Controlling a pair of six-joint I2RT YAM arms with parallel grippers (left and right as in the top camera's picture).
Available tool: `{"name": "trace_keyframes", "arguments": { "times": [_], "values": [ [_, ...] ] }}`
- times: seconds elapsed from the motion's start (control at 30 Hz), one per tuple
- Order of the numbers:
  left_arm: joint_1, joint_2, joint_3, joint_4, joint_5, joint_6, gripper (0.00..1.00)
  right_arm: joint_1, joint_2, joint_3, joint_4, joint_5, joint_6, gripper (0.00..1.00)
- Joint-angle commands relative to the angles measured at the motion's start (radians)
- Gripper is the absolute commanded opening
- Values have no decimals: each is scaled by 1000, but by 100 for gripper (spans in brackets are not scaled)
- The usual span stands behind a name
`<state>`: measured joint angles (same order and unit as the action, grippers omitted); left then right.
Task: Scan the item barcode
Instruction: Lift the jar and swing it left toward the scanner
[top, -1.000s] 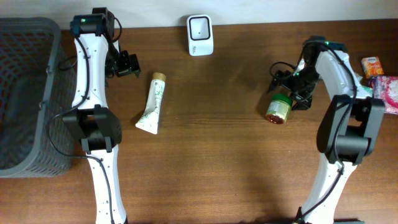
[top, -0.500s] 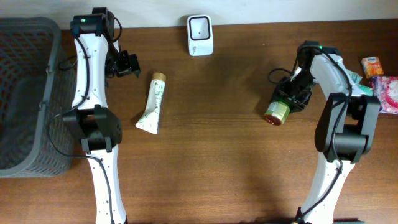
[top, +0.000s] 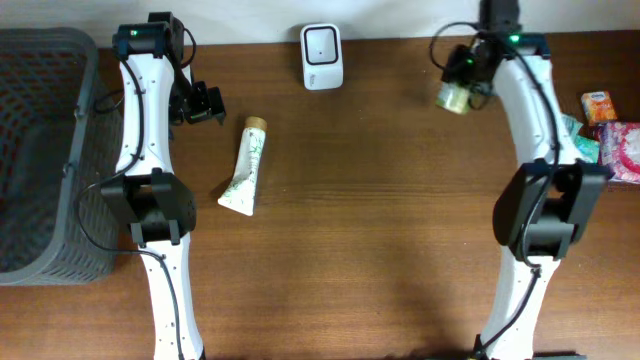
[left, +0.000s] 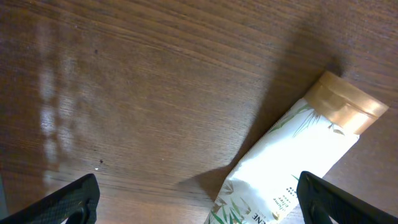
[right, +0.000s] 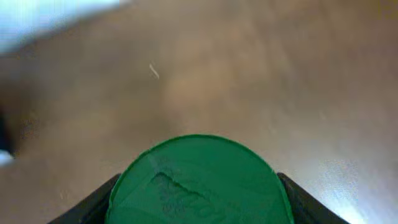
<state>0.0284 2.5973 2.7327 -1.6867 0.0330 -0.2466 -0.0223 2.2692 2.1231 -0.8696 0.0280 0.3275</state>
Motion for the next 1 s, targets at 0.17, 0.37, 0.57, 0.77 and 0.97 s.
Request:
{"name": "trace_keyframes", "arguments": {
  "times": [0.17, 0.37, 0.57, 0.77, 0.97],
  "values": [
    [-1, -39, 0, -2, -7, -2, 99, 114, -23, -251, 478, 233, -5, 60],
    [-1, -39, 0, -2, -7, -2, 99, 122, -14, -426, 702, 257, -5, 60],
    [-1, -40, 0, -2, -7, -2, 99, 128, -2, -447, 644, 256, -5, 78],
    [-1, -39, 0, -2, -7, -2, 99, 178, -106, -445, 529, 254, -5, 93],
    [-1, -39, 0, -2, -7, -2, 99, 179, -380, -410, 228, 216, -24, 99]
  ]
}}
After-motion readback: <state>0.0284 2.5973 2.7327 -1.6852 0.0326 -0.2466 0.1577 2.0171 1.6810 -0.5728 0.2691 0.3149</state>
